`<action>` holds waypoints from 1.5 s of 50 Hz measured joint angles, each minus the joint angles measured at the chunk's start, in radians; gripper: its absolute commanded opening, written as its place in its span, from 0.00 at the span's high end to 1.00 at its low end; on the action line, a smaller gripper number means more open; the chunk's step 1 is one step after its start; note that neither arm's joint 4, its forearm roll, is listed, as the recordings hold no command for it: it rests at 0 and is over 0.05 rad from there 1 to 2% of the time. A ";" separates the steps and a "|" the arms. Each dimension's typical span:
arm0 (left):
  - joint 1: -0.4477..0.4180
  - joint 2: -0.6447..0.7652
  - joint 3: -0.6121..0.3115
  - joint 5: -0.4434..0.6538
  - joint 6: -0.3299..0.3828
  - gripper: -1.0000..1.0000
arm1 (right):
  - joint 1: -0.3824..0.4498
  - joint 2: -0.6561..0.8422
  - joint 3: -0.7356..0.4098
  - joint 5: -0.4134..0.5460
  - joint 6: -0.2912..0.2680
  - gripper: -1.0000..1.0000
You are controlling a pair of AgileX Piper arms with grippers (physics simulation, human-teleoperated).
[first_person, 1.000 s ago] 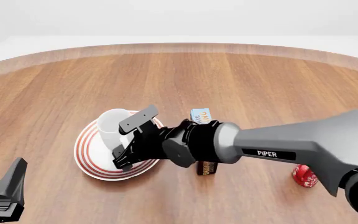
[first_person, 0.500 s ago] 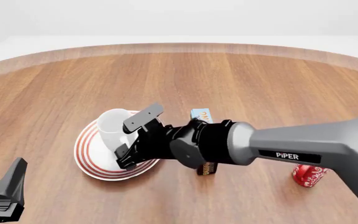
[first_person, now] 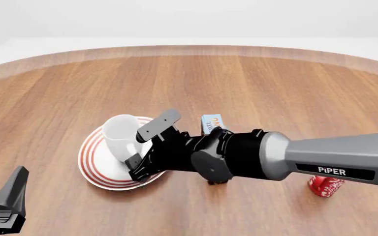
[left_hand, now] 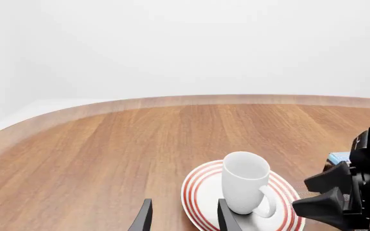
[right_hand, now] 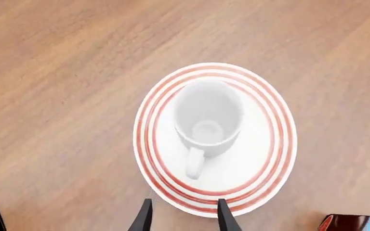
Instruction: Pick up the white mug and put it on the plate, and put the chocolate pudding to the right of the plate.
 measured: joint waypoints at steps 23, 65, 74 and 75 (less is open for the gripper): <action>0.000 0.000 0.000 0.000 0.000 0.00 | 0.019 -0.091 0.104 -0.046 -0.001 0.00; 0.000 0.000 0.000 0.000 0.000 0.00 | 0.018 -0.289 0.292 -0.107 -0.005 0.00; 0.000 0.000 0.000 0.000 0.000 0.00 | 0.010 -0.346 0.342 -0.119 -0.004 0.00; 0.000 0.000 0.000 0.000 0.000 0.00 | 0.008 -0.353 0.348 -0.120 -0.004 0.00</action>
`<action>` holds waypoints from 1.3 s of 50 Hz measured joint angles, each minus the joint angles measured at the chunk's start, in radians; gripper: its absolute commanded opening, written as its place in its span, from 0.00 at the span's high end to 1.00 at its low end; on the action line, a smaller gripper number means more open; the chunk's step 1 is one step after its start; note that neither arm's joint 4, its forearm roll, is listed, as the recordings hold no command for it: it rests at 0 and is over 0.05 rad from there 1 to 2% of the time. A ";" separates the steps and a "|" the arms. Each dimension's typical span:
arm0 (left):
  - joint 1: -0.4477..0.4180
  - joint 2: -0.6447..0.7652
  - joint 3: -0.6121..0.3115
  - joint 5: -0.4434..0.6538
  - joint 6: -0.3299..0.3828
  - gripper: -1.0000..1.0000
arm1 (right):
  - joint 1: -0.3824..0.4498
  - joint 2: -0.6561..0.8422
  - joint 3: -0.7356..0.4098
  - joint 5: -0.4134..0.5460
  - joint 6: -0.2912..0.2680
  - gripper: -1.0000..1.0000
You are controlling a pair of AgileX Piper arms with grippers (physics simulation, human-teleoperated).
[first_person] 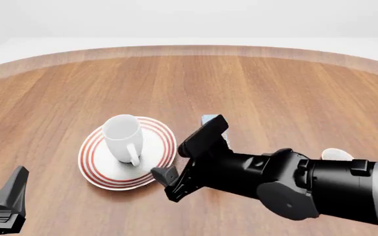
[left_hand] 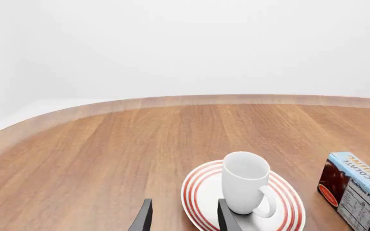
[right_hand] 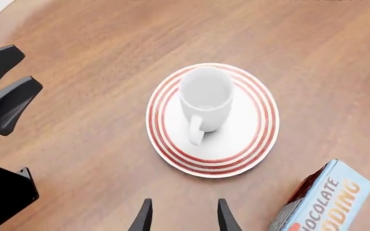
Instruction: Pick up the white mug and put it on the plate, and put the chocolate pudding to the right of the plate.
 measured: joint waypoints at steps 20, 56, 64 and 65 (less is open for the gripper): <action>0.000 0.000 0.000 0.000 0.000 0.00 | -0.018 -0.117 0.099 -0.017 -0.001 0.00; 0.000 0.000 0.000 0.000 0.000 0.00 | -0.068 -0.311 0.254 -0.025 0.003 0.00; 0.000 0.000 0.000 0.000 0.000 0.00 | -0.071 -0.322 0.262 -0.025 0.003 0.00; 0.000 0.000 0.000 0.000 0.000 0.00 | -0.071 -0.322 0.262 -0.025 0.004 0.00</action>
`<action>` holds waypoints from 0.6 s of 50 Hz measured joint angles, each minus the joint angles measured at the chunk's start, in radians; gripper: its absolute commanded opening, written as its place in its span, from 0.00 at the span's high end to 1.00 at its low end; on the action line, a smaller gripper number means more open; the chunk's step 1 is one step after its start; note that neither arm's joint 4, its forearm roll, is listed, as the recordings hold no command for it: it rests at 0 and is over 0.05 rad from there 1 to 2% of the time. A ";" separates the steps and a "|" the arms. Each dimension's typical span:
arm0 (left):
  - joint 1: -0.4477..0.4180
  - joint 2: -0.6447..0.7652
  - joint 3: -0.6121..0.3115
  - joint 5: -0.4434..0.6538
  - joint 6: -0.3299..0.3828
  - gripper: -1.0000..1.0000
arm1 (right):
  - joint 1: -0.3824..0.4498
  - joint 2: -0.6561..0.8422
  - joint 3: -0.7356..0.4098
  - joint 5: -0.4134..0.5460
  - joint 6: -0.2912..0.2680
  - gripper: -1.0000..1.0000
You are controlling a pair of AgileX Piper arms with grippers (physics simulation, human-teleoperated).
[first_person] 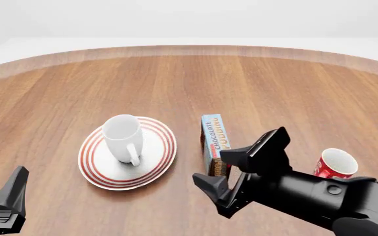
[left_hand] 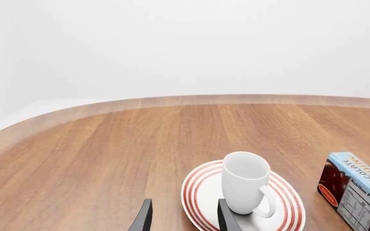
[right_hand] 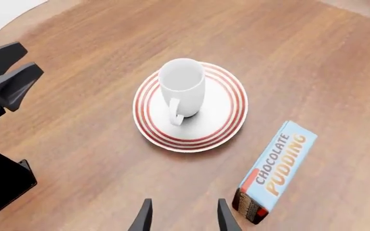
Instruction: Pick up the white mug and put it on the plate, and put the chocolate pudding to the right of the plate.
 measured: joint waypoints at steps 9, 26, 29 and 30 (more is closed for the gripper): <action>0.000 0.000 0.000 0.000 0.000 0.00 | -0.001 -0.005 0.003 0.000 0.000 0.00; 0.000 0.000 0.000 0.000 0.000 0.00 | -0.003 -0.012 0.010 0.000 0.001 0.00; 0.000 0.000 0.000 0.000 0.000 0.00 | -0.005 -0.027 0.021 0.000 0.003 0.00; 0.000 0.000 0.000 0.000 0.000 0.00 | -0.006 -0.030 0.024 0.000 0.003 0.00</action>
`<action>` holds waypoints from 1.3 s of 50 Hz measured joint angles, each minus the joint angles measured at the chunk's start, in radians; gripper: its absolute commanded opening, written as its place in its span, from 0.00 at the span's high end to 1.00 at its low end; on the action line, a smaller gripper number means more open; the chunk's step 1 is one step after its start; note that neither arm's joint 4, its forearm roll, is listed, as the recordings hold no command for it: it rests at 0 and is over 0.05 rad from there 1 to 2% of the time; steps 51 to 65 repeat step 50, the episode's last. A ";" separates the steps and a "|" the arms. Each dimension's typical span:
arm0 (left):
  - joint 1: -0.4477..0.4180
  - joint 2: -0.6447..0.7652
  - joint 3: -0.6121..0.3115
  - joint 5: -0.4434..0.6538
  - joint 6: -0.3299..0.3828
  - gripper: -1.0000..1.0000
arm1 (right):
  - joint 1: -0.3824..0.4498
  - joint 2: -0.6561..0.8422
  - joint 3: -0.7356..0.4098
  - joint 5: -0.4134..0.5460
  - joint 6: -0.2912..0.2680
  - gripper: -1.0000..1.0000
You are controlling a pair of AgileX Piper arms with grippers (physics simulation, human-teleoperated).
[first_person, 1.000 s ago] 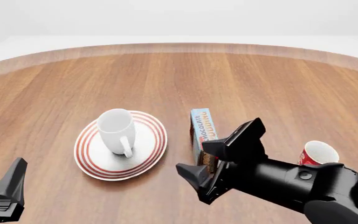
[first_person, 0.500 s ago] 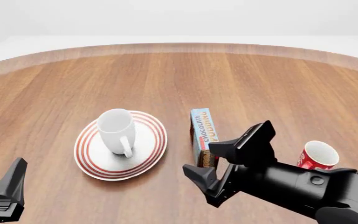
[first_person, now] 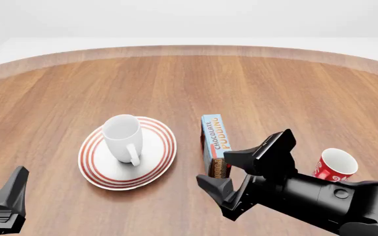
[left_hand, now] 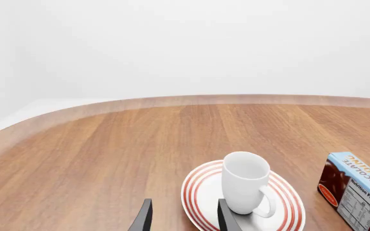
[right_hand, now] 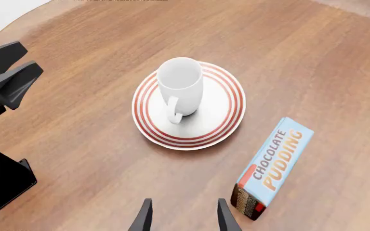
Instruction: Pick up the white mug and put it on the plate, and put the chocolate pudding to the right of the plate.
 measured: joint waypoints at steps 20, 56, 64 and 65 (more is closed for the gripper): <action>0.000 0.000 0.000 0.000 0.000 0.00 | -0.055 -0.276 0.135 0.094 0.014 0.00; 0.000 0.000 0.000 0.000 0.000 0.00 | -0.115 -0.505 0.199 0.236 0.019 0.00; 0.000 0.000 0.000 0.000 0.000 0.00 | -0.115 -0.505 0.199 0.236 0.019 0.00; 0.000 0.000 0.000 0.000 0.000 0.00 | -0.115 -0.505 0.199 0.236 0.019 0.00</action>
